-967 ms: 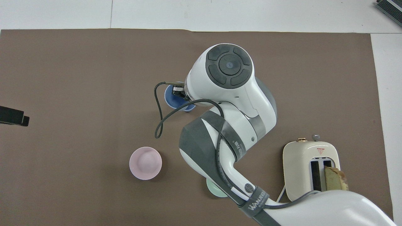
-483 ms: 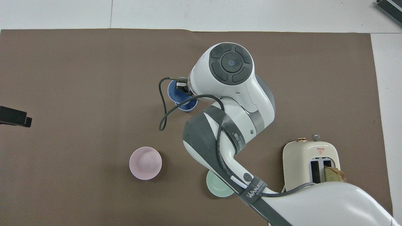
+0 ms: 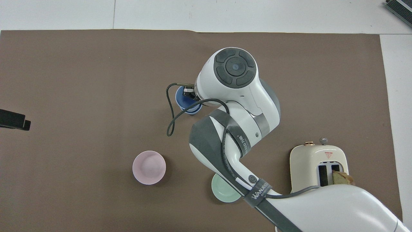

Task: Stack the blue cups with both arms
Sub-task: 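Lower the held cup into the placed cup and open the right gripper, then lift the right gripper away from the stacked cups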

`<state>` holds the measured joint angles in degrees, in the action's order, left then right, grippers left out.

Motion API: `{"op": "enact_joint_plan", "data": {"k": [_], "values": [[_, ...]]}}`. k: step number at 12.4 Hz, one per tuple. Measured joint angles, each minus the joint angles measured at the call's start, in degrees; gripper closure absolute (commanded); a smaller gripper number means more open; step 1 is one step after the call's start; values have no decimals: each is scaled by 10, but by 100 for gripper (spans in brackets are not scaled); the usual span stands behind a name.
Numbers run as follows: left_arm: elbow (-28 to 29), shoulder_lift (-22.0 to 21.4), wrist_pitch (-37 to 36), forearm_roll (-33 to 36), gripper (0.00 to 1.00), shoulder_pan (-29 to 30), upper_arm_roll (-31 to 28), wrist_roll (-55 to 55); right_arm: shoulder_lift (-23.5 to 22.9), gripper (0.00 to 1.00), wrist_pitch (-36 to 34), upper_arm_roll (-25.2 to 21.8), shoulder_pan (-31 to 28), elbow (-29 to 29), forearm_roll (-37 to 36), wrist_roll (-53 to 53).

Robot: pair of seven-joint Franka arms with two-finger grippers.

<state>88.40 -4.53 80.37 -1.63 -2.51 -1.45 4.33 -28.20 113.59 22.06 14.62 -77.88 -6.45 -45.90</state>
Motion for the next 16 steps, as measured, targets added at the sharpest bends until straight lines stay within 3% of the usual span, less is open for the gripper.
{"op": "enact_joint_plan", "data": {"k": [7,8,9,12,13,14,16], "values": [[0,0,0,0,0,0,0,0,0,100,51,1,-13,-36,0,30],[0,0,0,0,0,0,0,0,0,93,59,1,-13,-44,0,30],[0,0,0,0,0,0,0,0,0,69,65,1,-13,-51,0,30],[0,0,0,0,0,0,0,0,0,29,69,1,-14,-54,0,30],[0,0,0,0,0,0,0,0,1,8,69,1,-14,-53,0,30],[0,0,0,0,0,0,0,0,4,0,69,1,-15,-53,0,30],[0,0,0,0,0,0,0,0,24,0,51,0,-22,-51,0,30]]}}
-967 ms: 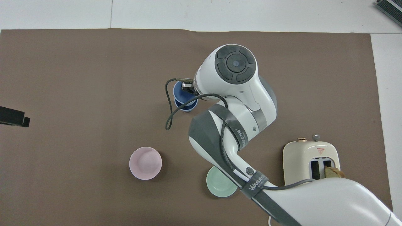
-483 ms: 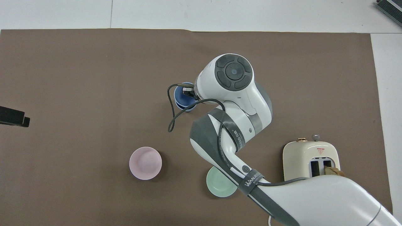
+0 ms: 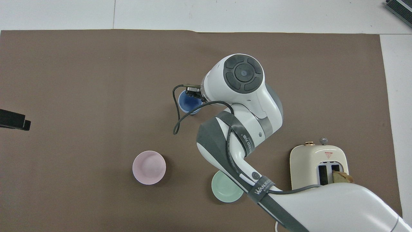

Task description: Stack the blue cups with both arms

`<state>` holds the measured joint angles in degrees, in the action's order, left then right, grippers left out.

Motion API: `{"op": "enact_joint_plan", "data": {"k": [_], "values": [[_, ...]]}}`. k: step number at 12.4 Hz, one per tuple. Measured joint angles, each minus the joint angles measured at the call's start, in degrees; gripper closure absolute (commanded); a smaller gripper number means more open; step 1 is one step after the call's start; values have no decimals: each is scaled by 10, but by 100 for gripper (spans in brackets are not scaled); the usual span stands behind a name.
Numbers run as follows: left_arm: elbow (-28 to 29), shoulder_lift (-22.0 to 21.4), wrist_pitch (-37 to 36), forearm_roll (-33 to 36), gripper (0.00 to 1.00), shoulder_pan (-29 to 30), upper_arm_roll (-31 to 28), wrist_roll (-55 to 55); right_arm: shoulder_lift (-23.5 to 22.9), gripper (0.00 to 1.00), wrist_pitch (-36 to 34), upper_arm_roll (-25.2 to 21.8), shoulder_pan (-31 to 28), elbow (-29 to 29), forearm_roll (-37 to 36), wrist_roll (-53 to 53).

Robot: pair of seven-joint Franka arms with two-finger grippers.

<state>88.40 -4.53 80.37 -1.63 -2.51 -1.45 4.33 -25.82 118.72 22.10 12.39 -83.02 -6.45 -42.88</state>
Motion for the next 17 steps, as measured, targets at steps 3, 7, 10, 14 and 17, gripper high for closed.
{"op": "enact_joint_plan", "data": {"k": [3,7,10,14,17], "values": [[0,0,0,0,0,0,0,0,67,0,-92,0,-42,1,0,18],[0,0,0,0,0,0,0,0,151,0,-206,-2,-160,-6,0,166],[0,0,0,0,0,0,0,0,228,0,-264,-2,-245,-33,12,281],[0,0,0,0,0,0,0,0,283,0,-299,-4,-277,-44,29,319],[0,0,0,0,0,0,0,0,286,0,-311,-3,-276,-34,29,319]]}}
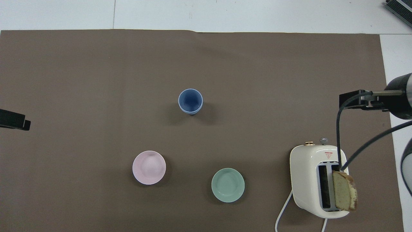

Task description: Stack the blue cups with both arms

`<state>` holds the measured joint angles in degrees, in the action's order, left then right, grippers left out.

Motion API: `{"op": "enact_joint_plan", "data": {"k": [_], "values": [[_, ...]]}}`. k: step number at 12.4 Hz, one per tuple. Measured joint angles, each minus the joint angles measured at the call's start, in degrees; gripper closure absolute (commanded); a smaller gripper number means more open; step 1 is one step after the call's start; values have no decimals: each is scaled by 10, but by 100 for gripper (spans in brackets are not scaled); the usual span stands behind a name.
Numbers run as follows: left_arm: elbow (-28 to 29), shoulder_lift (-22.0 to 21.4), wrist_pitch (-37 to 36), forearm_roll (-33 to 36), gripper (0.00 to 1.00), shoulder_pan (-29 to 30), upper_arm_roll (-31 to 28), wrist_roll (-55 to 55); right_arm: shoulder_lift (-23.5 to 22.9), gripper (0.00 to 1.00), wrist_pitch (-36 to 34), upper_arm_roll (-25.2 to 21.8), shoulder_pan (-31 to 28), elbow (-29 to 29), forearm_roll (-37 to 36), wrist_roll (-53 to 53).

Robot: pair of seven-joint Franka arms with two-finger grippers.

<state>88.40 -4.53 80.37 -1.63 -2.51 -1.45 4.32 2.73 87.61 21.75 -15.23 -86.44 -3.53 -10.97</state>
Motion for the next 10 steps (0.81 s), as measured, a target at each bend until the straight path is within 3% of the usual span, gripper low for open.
{"op": "enact_joint_plan", "data": {"k": [8,10], "values": [[0,0,0,0,0,0,0,0,0,0,-10,-4,-1,4,0,9],[0,0,0,0,0,0,0,0,-1,0,-28,-24,15,12,0,24]]}}
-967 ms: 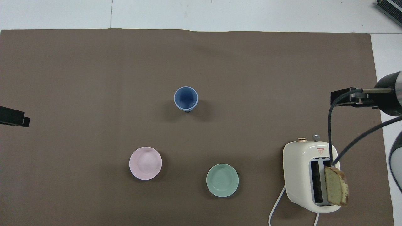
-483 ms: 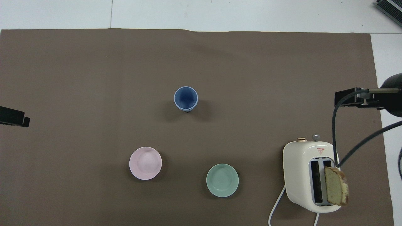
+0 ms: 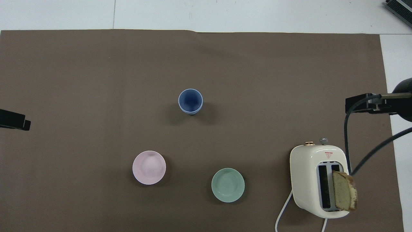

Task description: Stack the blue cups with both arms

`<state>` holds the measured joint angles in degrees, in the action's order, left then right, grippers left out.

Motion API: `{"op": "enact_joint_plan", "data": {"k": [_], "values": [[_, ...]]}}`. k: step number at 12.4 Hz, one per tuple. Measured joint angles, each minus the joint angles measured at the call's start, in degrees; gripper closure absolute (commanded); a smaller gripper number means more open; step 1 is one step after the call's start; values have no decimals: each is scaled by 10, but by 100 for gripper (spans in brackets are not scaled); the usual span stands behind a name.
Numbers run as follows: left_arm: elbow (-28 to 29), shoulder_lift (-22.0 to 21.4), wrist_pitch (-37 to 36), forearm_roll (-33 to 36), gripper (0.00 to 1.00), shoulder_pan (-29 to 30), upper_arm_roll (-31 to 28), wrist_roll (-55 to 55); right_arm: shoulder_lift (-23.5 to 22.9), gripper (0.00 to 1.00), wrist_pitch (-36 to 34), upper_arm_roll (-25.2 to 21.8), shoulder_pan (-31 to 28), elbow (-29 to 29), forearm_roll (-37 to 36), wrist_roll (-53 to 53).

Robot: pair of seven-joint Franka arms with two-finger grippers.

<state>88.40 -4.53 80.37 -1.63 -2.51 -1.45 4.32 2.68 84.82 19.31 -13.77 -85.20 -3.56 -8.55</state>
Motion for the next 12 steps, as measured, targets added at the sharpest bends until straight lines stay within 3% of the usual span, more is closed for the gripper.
{"op": "enact_joint_plan", "data": {"k": [4,9,12], "values": [[0,0,0,0,0,0,0,0,0,0,-11,-101,86,12,0,1],[0,0,0,0,0,0,0,0,-5,0,-14,-158,148,11,0,1],[0,0,0,0,0,0,0,0,-5,0,-17,-167,157,10,0,1]]}}
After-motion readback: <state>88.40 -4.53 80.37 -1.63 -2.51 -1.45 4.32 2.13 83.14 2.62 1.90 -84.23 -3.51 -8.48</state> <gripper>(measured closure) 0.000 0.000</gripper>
